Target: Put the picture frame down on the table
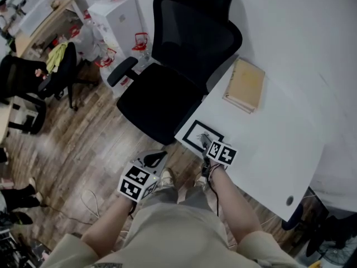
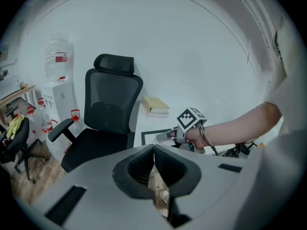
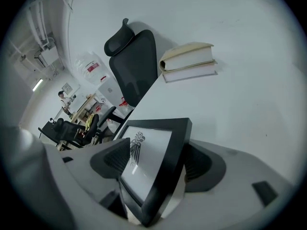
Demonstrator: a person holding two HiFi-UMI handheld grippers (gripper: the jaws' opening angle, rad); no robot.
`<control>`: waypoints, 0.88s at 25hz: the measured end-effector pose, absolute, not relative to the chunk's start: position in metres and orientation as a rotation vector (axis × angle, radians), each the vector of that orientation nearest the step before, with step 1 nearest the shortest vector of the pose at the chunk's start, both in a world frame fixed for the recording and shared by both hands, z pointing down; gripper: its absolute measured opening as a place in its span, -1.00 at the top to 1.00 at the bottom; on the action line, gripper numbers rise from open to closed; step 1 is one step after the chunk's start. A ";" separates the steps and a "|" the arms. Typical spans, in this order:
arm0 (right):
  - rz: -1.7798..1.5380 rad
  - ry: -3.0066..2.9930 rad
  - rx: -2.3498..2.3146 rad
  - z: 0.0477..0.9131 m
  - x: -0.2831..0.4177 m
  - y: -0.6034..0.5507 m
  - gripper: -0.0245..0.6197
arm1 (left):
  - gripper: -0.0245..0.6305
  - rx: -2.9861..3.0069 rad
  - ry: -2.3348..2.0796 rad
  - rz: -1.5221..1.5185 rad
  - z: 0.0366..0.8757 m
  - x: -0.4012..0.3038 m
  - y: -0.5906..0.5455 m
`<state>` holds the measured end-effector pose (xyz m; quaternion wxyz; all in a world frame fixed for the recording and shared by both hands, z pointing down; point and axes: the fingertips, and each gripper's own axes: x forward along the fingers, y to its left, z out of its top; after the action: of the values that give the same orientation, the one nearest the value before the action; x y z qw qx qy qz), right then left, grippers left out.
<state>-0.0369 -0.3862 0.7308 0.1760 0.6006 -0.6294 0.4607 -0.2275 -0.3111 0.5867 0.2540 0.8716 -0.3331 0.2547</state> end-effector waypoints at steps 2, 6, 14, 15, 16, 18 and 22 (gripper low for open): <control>1.297 -1.784 1.689 0.733 -0.036 -0.383 -0.12 | 0.85 2.358 -0.906 0.685 0.588 -0.226 -0.306; 1.243 -1.753 1.660 0.736 -0.036 -0.379 -0.21 | 0.86 2.344 -0.918 0.671 0.590 -0.224 -0.301; 1.192 -1.714 1.637 0.736 -0.025 -0.368 -0.28 | 0.85 2.331 -0.924 0.667 0.588 -0.218 -0.296; 1.182 -1.711 1.640 0.736 -0.023 -0.367 -0.28 | 0.86 2.333 -0.922 0.670 0.588 -0.216 -0.295; 1.168 -1.709 1.644 0.735 -0.020 -0.367 -0.28 | 0.85 2.336 -0.920 0.672 0.588 -0.214 -0.295; 1.138 -1.706 1.653 0.733 -0.015 -0.367 -0.28 | 0.85 2.339 -0.917 0.671 0.588 -0.211 -0.294; 1.121 -1.720 1.651 0.726 -0.008 -0.367 -0.28 | 0.85 2.350 -0.932 0.661 0.584 -0.207 -0.294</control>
<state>-0.0079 -0.3674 0.7262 0.2510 0.6065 -0.6320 0.4120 -0.2070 -0.2943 0.5841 0.2612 0.8680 -0.3444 0.2443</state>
